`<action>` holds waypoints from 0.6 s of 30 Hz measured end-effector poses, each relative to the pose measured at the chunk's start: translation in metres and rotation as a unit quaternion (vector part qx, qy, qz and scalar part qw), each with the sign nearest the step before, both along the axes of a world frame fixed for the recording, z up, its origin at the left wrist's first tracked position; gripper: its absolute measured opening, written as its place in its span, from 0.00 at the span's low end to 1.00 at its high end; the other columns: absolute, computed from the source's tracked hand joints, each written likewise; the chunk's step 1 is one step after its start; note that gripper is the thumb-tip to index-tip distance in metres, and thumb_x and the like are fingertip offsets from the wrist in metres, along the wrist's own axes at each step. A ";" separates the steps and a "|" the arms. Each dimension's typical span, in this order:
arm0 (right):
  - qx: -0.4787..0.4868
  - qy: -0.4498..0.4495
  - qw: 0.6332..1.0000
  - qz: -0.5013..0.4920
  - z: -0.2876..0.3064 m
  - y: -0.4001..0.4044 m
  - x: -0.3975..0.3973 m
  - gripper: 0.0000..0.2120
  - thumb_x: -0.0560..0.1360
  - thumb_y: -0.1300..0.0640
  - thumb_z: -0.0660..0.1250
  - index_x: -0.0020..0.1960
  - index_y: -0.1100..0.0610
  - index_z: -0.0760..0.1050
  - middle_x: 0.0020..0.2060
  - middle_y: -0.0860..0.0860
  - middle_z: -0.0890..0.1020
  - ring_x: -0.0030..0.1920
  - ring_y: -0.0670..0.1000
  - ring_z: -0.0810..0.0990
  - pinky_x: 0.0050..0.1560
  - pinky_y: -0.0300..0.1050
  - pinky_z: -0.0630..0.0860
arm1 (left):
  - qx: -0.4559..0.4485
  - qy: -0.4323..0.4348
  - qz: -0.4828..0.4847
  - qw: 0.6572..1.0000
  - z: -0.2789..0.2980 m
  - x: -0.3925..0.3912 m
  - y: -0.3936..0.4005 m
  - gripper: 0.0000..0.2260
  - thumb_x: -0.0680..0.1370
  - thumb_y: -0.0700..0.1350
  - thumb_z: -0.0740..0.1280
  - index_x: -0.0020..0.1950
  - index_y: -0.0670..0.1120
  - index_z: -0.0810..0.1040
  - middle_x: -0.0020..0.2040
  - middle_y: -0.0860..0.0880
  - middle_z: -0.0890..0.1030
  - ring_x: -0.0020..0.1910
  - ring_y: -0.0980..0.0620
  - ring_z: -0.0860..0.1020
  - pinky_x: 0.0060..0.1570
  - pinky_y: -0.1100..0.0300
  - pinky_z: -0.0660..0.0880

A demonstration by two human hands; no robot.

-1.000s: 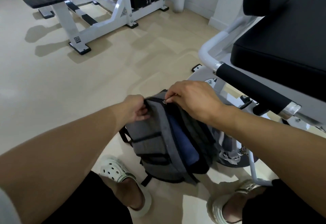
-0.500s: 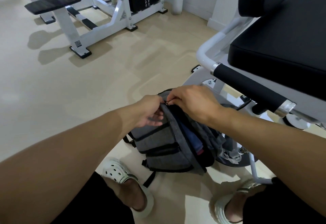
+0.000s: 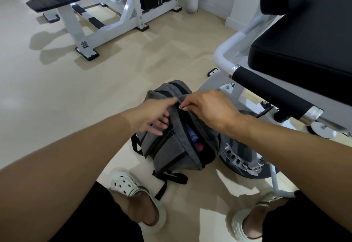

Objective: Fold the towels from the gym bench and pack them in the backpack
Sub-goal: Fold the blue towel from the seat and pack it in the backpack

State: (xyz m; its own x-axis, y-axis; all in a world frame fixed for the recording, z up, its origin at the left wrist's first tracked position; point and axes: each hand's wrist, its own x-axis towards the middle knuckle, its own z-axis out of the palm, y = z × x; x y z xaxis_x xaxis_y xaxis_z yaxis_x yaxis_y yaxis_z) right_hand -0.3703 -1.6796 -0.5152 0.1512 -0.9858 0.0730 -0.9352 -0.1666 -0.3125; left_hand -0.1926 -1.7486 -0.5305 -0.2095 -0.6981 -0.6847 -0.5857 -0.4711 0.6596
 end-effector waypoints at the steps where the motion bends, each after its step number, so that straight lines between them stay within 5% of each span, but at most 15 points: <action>1: -0.003 -0.010 1.000 -0.004 -0.002 -0.001 -0.001 0.08 0.81 0.51 0.66 0.57 0.46 0.83 0.51 0.44 0.87 0.53 0.50 0.84 0.53 0.51 0.79 | 0.003 0.002 -0.029 1.000 -0.001 -0.003 0.005 0.20 0.81 0.60 0.65 0.48 0.42 0.78 0.40 0.46 0.78 0.38 0.49 0.80 0.42 0.51 0.83; 6: 0.011 -0.058 0.998 -0.013 -0.005 -0.002 -0.001 0.07 0.80 0.51 0.67 0.55 0.48 0.83 0.50 0.44 0.87 0.51 0.49 0.84 0.52 0.52 0.80 | -0.020 0.030 0.012 0.999 -0.013 -0.009 0.004 0.14 0.84 0.48 0.59 0.42 0.44 0.77 0.38 0.46 0.78 0.35 0.49 0.78 0.44 0.51 0.82; 14: 0.005 -0.068 0.998 0.006 -0.002 -0.002 -0.004 0.08 0.81 0.56 0.68 0.56 0.53 0.84 0.50 0.48 0.87 0.51 0.50 0.84 0.53 0.50 0.79 | -0.053 0.033 0.020 0.998 -0.017 -0.014 0.004 0.27 0.79 0.67 0.62 0.45 0.42 0.78 0.37 0.46 0.80 0.36 0.48 0.80 0.41 0.52 0.82; 18: 0.019 -0.058 0.998 0.034 -0.004 -0.001 0.000 0.09 0.82 0.55 0.66 0.57 0.52 0.84 0.51 0.49 0.87 0.52 0.51 0.83 0.53 0.51 0.79 | -0.076 0.011 -0.012 0.997 -0.016 -0.022 0.001 0.17 0.84 0.53 0.61 0.43 0.43 0.78 0.36 0.47 0.78 0.32 0.52 0.77 0.32 0.60 0.78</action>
